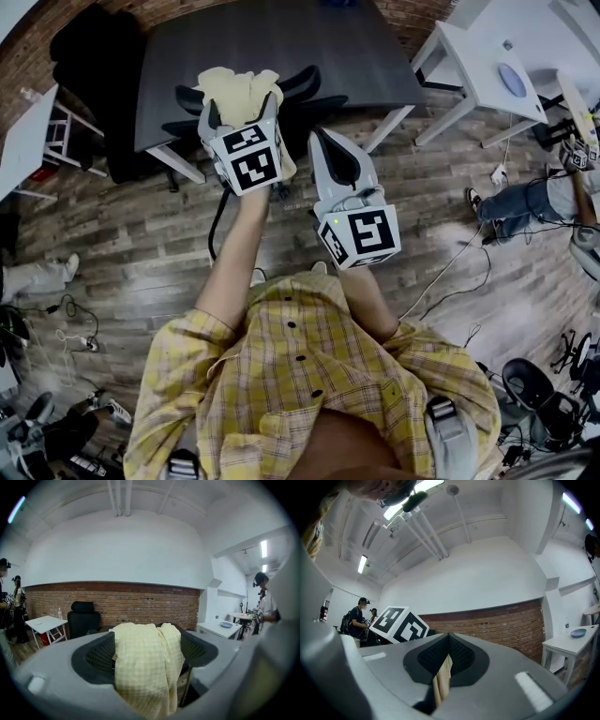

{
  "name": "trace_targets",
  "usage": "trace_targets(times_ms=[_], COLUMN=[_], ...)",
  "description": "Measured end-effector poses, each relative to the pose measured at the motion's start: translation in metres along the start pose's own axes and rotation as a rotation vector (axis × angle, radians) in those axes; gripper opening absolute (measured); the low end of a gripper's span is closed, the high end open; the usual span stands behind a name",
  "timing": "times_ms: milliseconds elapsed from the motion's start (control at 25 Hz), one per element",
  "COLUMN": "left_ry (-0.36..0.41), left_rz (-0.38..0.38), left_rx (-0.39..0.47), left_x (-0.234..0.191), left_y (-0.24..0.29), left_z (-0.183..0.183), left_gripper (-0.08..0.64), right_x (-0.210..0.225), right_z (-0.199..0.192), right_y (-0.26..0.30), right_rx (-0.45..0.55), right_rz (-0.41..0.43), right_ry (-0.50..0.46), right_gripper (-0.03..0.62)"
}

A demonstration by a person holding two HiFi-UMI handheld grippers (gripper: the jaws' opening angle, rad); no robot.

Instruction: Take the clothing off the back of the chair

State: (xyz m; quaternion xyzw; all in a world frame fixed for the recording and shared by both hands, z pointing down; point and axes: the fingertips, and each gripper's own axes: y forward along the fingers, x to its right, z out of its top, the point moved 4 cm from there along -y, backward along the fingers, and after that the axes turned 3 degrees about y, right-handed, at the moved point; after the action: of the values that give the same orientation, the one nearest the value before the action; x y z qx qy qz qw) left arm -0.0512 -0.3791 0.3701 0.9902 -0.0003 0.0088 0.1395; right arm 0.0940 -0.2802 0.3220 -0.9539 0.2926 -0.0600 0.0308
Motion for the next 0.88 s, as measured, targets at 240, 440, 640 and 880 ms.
trace_targets(times_ms=[240,440,640,880], left_ry=[-0.01,-0.009,-0.01,0.014], left_rz=[-0.005,-0.01,0.003,-0.014], left_rx=[-0.009,-0.003,0.018,0.023], left_x=[0.001,0.005,0.003,0.003], left_y=[0.007,0.013,0.016,0.015], left_z=[-0.005,-0.004,-0.004,-0.002], left_gripper=[0.445,0.445,0.394,0.251], right_x=[0.0,0.001,0.005,0.009], right_z=[-0.004,-0.004,-0.006,-0.007], right_y=[0.0,-0.003,-0.005,-0.01], right_rx=[-0.008,-0.012,-0.023,-0.03], right_rz=[-0.004,-0.006,-0.017,-0.036], right_ry=[-0.003,-0.002,0.0,0.007], right_gripper=[0.002,0.002,0.002,0.003])
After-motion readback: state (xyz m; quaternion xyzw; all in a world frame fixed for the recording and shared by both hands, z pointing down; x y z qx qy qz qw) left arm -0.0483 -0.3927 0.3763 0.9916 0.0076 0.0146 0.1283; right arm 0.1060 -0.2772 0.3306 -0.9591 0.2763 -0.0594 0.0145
